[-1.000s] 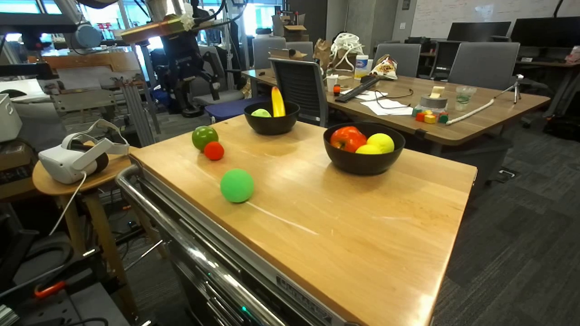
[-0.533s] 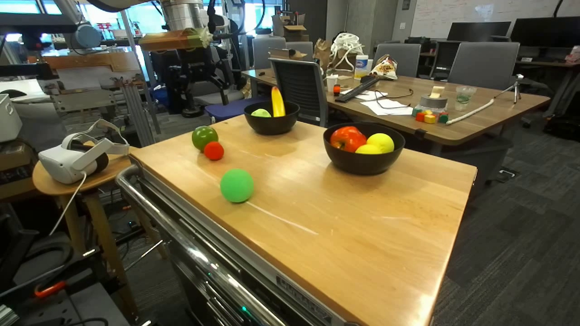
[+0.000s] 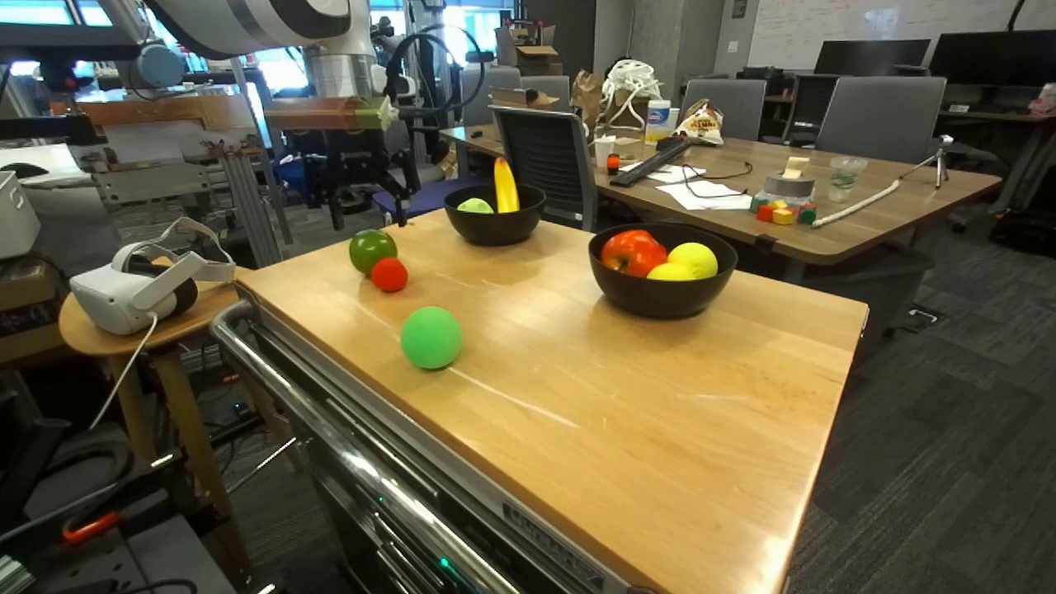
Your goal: Pick up the fruit toys from the top of the cabinet and put them in the two black bowls.
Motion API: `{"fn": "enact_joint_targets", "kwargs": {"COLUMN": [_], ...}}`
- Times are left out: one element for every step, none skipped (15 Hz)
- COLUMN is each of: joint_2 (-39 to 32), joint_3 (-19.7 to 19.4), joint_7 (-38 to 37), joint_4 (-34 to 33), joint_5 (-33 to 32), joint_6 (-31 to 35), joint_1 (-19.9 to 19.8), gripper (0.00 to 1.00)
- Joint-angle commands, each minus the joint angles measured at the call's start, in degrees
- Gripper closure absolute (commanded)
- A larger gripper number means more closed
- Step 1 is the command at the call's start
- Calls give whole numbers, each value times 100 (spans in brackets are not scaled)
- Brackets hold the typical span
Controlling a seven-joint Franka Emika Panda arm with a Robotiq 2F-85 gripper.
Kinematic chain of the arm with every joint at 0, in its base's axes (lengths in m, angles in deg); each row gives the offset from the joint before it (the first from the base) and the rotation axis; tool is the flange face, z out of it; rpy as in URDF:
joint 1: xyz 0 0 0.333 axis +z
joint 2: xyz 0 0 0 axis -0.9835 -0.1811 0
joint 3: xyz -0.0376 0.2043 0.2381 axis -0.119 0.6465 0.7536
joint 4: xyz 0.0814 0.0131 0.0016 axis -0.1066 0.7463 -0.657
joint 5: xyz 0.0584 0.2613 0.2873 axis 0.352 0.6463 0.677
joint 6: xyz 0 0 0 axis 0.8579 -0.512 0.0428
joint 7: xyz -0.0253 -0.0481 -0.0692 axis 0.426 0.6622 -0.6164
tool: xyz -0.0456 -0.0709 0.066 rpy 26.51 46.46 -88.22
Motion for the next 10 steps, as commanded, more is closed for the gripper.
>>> {"fn": "enact_joint_targets", "kwargs": {"joint_2": [-269, -316, -365, -417, -455, -482, -499, -496, -491, -460], "joint_3": [47, 44, 44, 49, 54, 53, 56, 54, 46, 36], "joint_7": [488, 532, 592, 654, 711, 729, 749, 763, 733, 676], "joint_4": [-223, -230, -241, -258, -275, -289, -316, -349, -361, -376], "joint_5": [247, 217, 224, 238, 233, 218, 194, 170, 132, 107], "joint_6": [-284, -328, -377, -417, -469, -506, -556, -622, -638, -628], "joint_1": [-46, -42, -49, -57, -56, -53, -44, -37, -26, -18], "gripper": [0, 0, 15, 28, 34, 42, 51, 52, 52, 52]}}
